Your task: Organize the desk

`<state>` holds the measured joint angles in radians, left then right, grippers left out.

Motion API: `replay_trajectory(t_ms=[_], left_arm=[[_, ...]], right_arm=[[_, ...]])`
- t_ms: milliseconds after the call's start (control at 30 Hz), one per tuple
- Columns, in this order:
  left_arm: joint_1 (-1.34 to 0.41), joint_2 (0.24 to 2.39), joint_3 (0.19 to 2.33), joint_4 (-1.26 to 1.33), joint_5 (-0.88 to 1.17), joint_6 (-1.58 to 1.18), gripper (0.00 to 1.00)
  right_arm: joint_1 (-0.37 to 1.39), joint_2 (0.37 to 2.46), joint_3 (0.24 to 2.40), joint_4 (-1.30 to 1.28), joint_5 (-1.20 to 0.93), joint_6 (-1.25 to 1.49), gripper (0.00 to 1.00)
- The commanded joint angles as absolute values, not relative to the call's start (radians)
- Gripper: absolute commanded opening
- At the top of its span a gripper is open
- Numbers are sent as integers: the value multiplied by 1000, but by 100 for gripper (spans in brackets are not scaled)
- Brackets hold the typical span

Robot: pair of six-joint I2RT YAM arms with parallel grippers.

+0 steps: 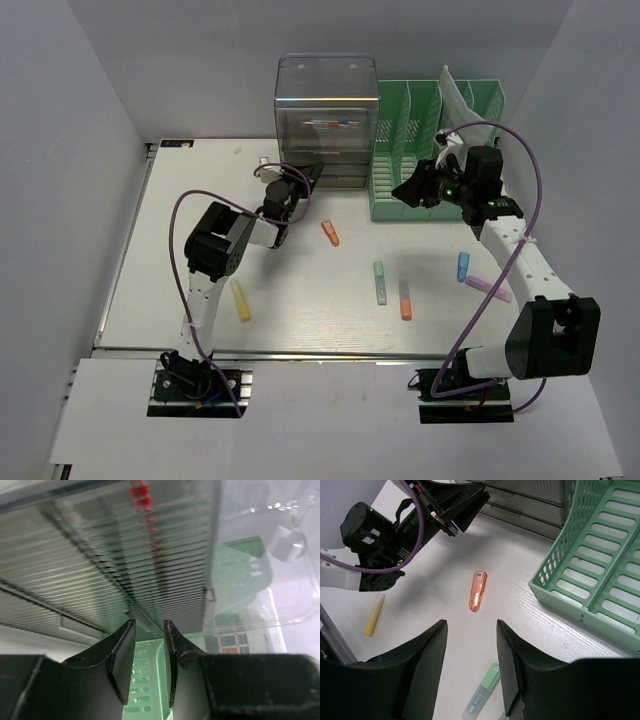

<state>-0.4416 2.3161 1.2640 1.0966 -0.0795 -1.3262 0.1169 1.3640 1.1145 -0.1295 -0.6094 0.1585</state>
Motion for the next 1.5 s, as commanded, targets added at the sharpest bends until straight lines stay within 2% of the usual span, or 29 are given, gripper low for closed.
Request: replay_trajectory(t_ms=[0, 300, 633, 1033, 1267, 1400, 1467], left_arm=[[-446, 2299, 1296, 1040, -109, -1324, 40], [-446, 2289, 1307, 962, -140, -1310, 40], [-446, 2319, 1309, 1074, -146, -1309, 39], [-446, 2348, 1342, 1040, -175, -1304, 36], [-446, 2368, 1355, 1092, -189, -1307, 23], [-446, 2376, 1342, 1132, -201, -1318, 14], [-446, 2378, 1336, 1149, -204, -1324, 4]], right_arm=[[112, 1324, 1123, -86, -626, 176, 50], [101, 1313, 1114, -78, -627, 179, 50], [95, 1298, 1094, -67, -624, 170, 50], [94, 1287, 1091, -66, -624, 170, 50], [94, 1285, 1091, -63, -629, 169, 50], [91, 1284, 1088, -61, -626, 170, 50], [91, 1282, 1085, -61, -626, 167, 50]])
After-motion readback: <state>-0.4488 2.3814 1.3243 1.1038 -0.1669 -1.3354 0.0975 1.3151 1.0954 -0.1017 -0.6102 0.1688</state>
